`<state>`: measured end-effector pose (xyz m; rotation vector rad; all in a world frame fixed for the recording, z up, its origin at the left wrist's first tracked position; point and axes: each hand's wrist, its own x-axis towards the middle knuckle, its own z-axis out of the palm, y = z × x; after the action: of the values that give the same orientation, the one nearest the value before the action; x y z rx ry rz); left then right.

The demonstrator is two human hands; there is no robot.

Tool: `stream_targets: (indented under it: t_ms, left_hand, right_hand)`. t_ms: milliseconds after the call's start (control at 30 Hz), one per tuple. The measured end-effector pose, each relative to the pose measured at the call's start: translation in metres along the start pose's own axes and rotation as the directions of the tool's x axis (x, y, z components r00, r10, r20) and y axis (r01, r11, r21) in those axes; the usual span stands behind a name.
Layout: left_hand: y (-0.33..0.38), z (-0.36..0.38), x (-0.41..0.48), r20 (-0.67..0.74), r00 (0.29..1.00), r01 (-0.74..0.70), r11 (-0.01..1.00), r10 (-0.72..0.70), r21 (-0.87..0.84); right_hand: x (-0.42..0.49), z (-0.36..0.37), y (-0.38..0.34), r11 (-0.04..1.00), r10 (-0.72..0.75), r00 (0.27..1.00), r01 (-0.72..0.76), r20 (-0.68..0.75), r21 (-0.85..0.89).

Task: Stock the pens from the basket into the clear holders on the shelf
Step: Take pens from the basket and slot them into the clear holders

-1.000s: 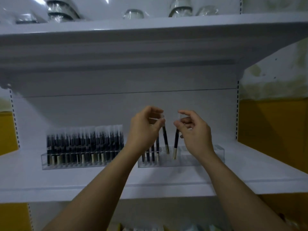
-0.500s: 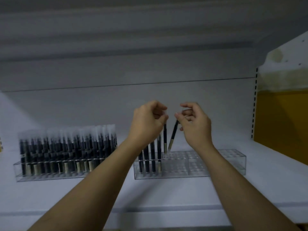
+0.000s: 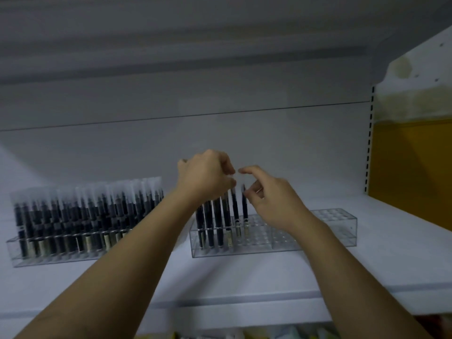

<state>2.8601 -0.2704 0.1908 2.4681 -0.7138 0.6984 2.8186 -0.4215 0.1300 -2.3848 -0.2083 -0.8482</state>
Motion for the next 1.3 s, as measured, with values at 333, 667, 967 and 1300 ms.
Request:
stream_targets:
  t_ms: [333, 667, 967, 1300]
  left_hand:
    - [0.004, -0.003, -0.013, -0.01, 0.999, -0.046, 0.993, 0.048, 0.108]
    - [-0.007, -0.033, -0.091, -0.169, 0.967, -0.167, 0.974, 0.193, 0.152]
    - [-0.048, -0.011, -0.212, -0.122, 0.978, -0.135, 0.958, 0.169, 0.252]
    - [-0.104, 0.037, -0.329, 0.064, 0.997, -0.047, 0.963, 0.031, 0.264]
  right_hand:
    - [-0.016, -0.008, -0.01, 0.996, 0.072, 0.989, -0.065, 0.131, -0.061]
    - [-0.054, -0.021, -0.051, 0.986, 0.014, 0.999, -0.006, 0.051, -0.164]
    - [-0.134, 0.009, -0.109, 0.976, -0.08, 0.989, 0.104, 0.128, -0.192]
    - [-0.239, 0.114, -0.083, 0.992, 0.008, 0.958, 0.028, 0.287, -0.12]
